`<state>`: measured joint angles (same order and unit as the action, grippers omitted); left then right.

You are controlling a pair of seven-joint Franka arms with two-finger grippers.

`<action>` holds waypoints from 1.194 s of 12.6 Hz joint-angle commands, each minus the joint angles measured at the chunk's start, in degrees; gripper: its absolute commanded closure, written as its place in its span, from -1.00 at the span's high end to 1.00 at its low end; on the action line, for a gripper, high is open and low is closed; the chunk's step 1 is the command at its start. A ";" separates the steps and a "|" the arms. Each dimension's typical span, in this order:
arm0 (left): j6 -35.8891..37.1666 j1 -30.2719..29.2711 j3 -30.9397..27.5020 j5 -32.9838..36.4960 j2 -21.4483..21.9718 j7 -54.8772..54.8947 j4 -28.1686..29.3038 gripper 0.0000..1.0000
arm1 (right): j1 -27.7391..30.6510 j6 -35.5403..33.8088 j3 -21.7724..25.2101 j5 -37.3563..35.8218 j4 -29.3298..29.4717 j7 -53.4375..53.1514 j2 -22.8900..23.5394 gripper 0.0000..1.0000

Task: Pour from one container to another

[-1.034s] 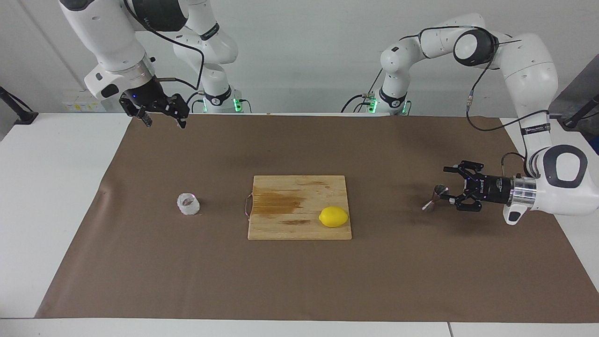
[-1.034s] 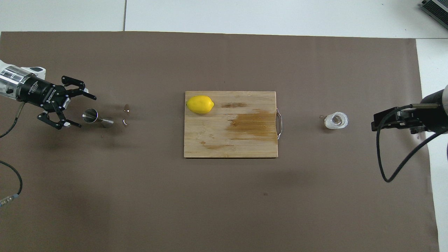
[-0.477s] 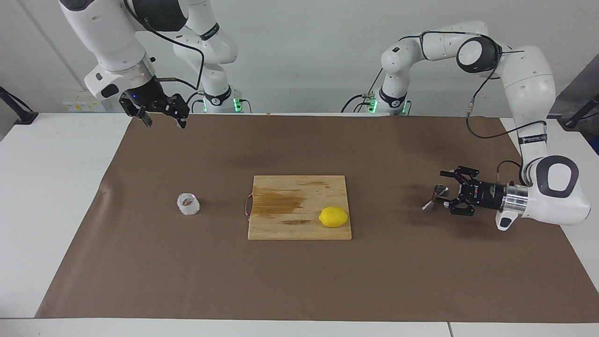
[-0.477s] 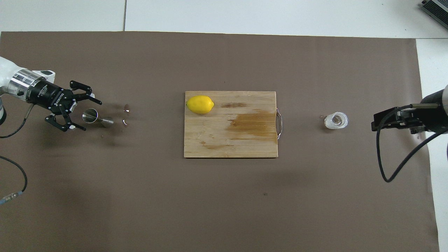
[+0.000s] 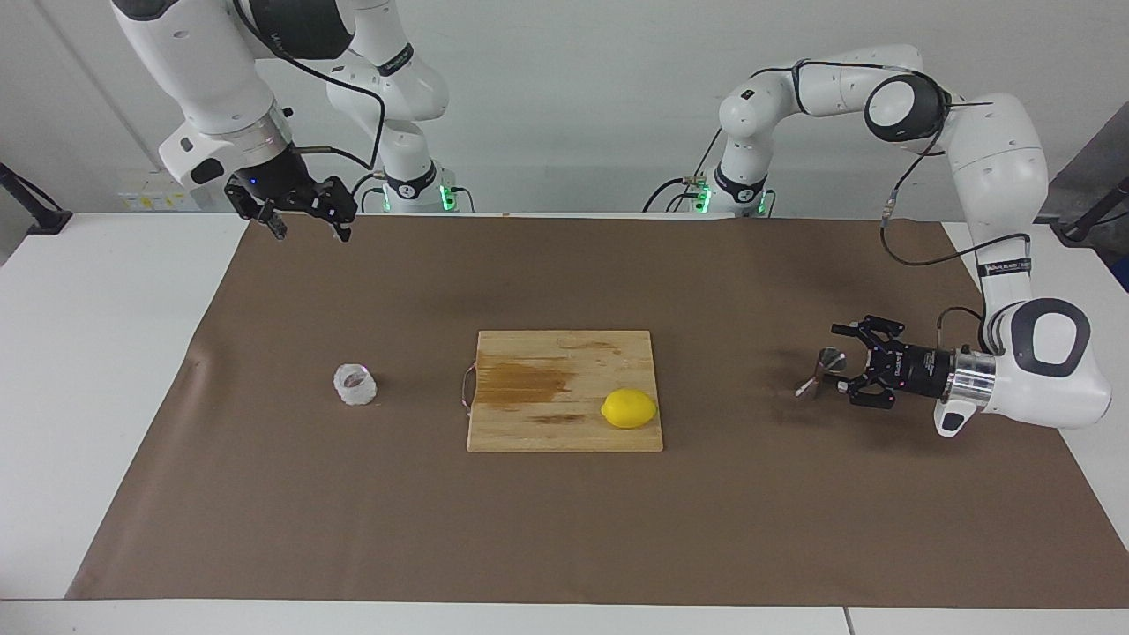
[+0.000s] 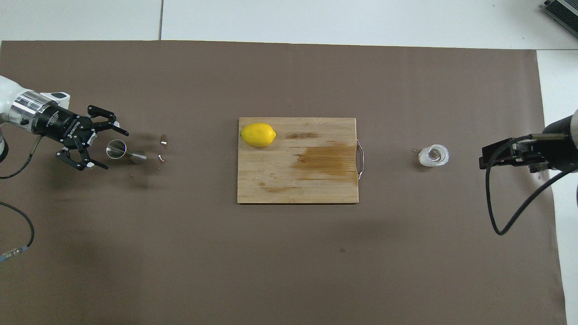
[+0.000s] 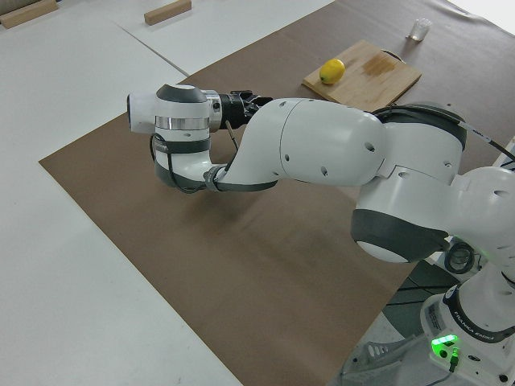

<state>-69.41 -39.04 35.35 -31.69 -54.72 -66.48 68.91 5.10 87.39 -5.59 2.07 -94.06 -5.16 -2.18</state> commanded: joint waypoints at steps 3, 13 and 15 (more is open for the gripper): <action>2.18 -1.39 2.53 1.46 -3.55 -1.46 -3.52 1.00 | 0.52 -0.29 -0.21 1.53 -0.07 -0.38 -0.10 1.00; 1.30 -1.57 4.19 1.55 -6.36 -0.93 -5.19 1.00 | 0.52 -0.29 -0.21 1.53 -0.16 -0.38 -0.10 1.00; 1.21 -1.48 4.29 1.55 -6.54 -0.93 -5.19 1.00 | 0.52 -0.29 -0.21 1.53 -0.07 -0.38 -0.10 1.00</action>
<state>-68.89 -40.24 38.08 -31.66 -59.17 -66.47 66.16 5.10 87.39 -5.59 2.07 -94.06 -5.16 -2.18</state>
